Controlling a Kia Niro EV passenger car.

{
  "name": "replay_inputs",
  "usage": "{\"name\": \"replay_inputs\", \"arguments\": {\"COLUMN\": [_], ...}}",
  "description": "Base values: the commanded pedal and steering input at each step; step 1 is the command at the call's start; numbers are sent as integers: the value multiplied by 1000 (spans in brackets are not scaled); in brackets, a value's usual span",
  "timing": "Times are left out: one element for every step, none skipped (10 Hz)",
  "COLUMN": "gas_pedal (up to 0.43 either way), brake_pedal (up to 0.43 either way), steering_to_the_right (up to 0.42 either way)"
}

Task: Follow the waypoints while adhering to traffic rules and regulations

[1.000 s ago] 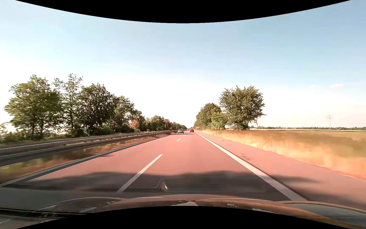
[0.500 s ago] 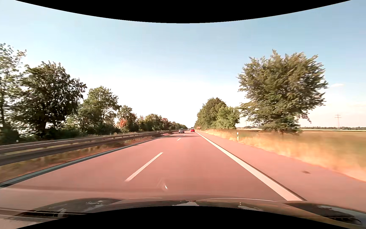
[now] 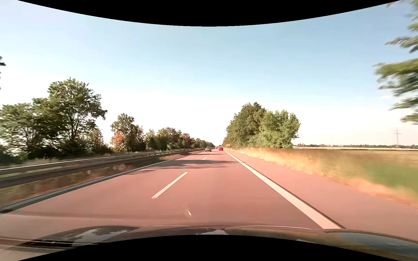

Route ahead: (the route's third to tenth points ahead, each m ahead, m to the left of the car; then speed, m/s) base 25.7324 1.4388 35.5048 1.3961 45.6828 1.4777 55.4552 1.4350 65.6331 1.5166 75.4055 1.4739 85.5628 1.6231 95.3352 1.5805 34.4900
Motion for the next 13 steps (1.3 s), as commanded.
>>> {"name": "replay_inputs", "arguments": {"gas_pedal": [339,339,339,339,339,339,339,339,339,339,339,339,339], "brake_pedal": [6,6,6,6,6,6,6,6,6,6,6,6,6], "steering_to_the_right": [-1,-1,-1,-3,-3,-4,-4,-4,-4,-4,-4,-4,-3]}}
